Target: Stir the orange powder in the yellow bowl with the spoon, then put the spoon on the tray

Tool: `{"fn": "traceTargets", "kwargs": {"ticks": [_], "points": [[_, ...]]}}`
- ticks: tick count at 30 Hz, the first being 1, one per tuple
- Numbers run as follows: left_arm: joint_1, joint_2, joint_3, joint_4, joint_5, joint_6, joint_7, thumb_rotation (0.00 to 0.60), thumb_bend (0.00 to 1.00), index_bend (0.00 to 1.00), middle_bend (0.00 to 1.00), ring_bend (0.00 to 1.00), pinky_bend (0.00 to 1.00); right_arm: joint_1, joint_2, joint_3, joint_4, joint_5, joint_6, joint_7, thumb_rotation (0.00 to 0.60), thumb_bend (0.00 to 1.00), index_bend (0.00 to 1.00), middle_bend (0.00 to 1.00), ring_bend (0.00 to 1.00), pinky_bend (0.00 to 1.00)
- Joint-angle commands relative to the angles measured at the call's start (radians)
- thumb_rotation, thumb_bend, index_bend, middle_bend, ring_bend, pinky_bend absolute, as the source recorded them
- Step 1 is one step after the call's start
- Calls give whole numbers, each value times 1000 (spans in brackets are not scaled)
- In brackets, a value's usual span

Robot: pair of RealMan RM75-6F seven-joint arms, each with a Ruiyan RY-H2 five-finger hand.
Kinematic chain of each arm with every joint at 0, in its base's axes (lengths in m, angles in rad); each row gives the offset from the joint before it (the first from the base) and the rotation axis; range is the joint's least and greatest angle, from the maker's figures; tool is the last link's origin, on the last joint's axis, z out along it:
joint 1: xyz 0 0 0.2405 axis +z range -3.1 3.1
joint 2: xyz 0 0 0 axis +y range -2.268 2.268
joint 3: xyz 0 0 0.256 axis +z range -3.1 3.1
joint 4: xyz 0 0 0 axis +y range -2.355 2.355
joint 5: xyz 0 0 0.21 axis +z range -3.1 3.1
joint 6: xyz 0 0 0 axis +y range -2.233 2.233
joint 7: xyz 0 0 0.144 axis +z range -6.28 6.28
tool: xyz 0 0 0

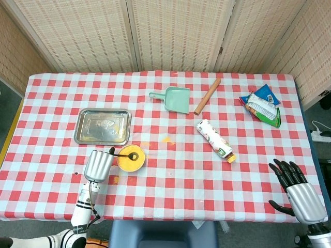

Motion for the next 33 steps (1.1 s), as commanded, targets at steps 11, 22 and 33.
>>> {"fn": "traceTargets", "kwargs": {"ticks": [11,22,33], "points": [[23,-163,58,415,183,72,-239,600,413,412,1000,1000,1000,1,-4,1,2,5,-5,-9,600,44,0,0,0,0],[32,-216,46,552,224,103,-294,600,438,460,1000,1000,1000,-3,-4,-4,2,-7,5,-12,600,43,0,0,0,0],[30,-231,28,622,226,79,-315,600,441,462,1000,1000,1000,-6,-7,-4,3,-7,9,-20,600,43,0,0,0,0]]}}
